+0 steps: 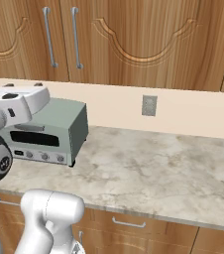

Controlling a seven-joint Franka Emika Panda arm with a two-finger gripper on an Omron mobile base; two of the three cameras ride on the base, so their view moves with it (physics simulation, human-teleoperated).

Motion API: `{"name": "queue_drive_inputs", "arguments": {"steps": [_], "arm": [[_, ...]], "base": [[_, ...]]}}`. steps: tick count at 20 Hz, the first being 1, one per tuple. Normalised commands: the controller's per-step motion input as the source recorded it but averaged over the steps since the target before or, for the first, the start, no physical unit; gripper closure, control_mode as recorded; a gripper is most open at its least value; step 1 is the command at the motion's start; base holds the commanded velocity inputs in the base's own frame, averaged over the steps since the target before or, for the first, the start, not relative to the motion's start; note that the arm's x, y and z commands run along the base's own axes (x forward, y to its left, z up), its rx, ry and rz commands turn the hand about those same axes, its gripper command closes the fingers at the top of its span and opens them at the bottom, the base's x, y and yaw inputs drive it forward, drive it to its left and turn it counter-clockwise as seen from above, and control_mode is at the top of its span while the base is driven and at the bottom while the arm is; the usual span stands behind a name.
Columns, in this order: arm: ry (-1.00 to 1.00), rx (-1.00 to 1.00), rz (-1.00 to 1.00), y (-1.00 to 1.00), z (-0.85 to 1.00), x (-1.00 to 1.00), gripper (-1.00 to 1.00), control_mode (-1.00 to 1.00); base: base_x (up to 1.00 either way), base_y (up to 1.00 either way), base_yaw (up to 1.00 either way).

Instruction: Open the cabinet directly in front. Then move the liquor and the mug to the dining counter with the candle on it.

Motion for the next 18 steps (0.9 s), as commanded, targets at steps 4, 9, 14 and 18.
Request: {"name": "queue_drive_inputs", "arguments": {"steps": [4,9,14,18], "arm": [[0.00,0.00,0.00,0.00,0.00,0.01,-1.00,-1.00],[0.01,0.00,0.00,-0.10,0.03,0.27,-1.00,-1.00],[0.00,0.01,0.03,-0.22,0.10,0.36,-1.00,-1.00],[0.00,0.01,0.06,-0.21,0.10,0.42,-1.00,-1.00]], "base": [[0.00,0.00,0.00],[0.00,0.00,0.00],[0.00,0.00,0.00],[0.00,0.00,0.00]]}}
